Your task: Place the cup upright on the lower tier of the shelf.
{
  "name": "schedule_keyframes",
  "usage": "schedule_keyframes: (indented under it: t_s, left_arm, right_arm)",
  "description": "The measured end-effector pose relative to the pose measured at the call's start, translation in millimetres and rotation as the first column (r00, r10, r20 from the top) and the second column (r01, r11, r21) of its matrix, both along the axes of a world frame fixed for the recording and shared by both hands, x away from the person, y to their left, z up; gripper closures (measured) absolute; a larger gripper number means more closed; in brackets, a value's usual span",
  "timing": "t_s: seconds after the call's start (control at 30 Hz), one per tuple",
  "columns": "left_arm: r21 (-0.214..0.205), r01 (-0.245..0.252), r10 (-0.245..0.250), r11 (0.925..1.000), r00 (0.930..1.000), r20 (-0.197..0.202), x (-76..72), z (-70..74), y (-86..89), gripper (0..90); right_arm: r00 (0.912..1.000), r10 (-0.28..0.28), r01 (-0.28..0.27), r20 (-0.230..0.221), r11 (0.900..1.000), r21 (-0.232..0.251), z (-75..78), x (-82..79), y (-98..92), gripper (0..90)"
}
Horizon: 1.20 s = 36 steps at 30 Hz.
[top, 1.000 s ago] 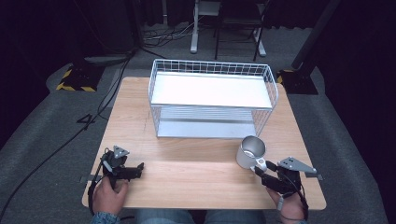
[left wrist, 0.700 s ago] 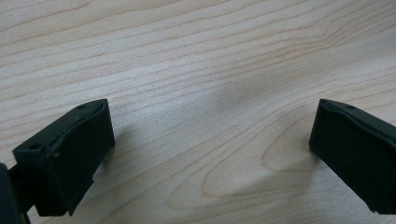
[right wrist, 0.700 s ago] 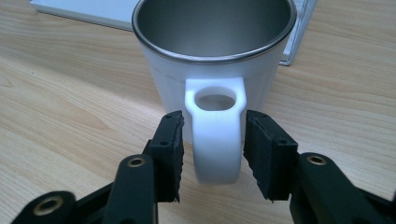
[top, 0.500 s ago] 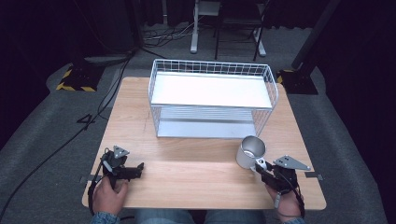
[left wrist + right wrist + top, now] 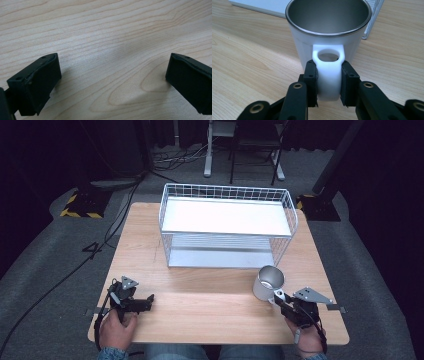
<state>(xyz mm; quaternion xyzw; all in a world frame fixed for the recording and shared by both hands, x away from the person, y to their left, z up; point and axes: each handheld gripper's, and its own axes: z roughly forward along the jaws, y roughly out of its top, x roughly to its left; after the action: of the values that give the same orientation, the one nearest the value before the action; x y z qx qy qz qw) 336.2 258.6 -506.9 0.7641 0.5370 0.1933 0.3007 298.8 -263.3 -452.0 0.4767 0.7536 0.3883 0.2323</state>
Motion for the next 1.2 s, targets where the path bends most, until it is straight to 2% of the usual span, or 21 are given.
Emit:
schedule_keyframes:
  t_s: [0.1, 0.23, 0.33, 0.63, 0.9, 1.1, 1.2]
  left_arm:
    - [0.0, 0.0, 0.0, 1.0, 1.0, 0.0, 0.0, 0.0, 0.0, 0.3]
    - [0.0, 0.0, 0.0, 1.0, 1.0, 0.0, 0.0, 0.0, 0.0, 0.3]
    - [0.0, 0.0, 0.0, 1.0, 1.0, 0.0, 0.0, 0.0, 0.0, 0.3]
    - [0.0, 0.0, 0.0, 1.0, 1.0, 0.0, 0.0, 0.0, 0.0, 0.3]
    - [0.0, 0.0, 0.0, 1.0, 1.0, 0.0, 0.0, 0.0, 0.0, 0.3]
    - [0.0, 0.0, 0.0, 1.0, 1.0, 0.0, 0.0, 0.0, 0.0, 0.3]
    - [0.0, 0.0, 0.0, 1.0, 1.0, 0.0, 0.0, 0.0, 0.0, 0.3]
  right_arm:
    - [1.0, -0.002, 0.002, 0.007, 1.0, -0.001, -0.3, -0.4, 0.2, 71.5]
    - [0.9989, -0.008, 0.008, 0.045, 1.0, -0.001, 1.9, -2.8, 1.8, 71.6]
    - [0.9984, -0.006, 0.006, 0.057, 1.0, -0.005, 3.6, -3.1, 2.6, 71.6]
    - [0.9965, -0.009, 0.006, 0.083, 0.9991, 0.041, 13.5, 1.7, 5.2, 71.6]
    - [0.994, -0.022, 0.015, 0.107, 0.9976, 0.067, 25.8, 16.5, 11.6, 71.6]
    - [0.9928, -0.048, 0.037, 0.11, 0.9943, 0.1, 31.8, 33.3, 14.2, 71.5]
    - [0.9915, -0.055, 0.044, 0.118, 0.9942, 0.099, 35.3, 41.9, 16.8, 71.6]
